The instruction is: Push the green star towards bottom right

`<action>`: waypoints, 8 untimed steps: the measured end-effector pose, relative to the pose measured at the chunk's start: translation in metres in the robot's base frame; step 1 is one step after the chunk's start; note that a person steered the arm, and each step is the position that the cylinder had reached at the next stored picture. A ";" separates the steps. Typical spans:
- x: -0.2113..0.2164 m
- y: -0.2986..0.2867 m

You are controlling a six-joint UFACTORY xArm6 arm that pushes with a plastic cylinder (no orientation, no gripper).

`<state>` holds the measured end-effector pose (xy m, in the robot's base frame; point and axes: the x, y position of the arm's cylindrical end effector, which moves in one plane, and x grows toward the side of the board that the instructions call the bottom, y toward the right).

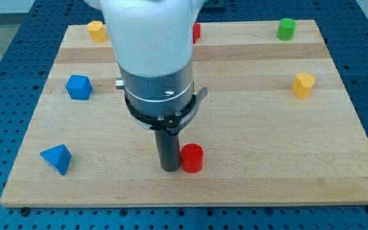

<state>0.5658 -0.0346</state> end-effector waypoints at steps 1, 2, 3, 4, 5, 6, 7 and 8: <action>0.000 0.009; 0.000 0.011; -0.001 -0.014; -0.016 -0.049; -0.045 -0.071; -0.072 -0.079; -0.098 -0.079; -0.119 -0.076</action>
<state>0.4465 -0.1106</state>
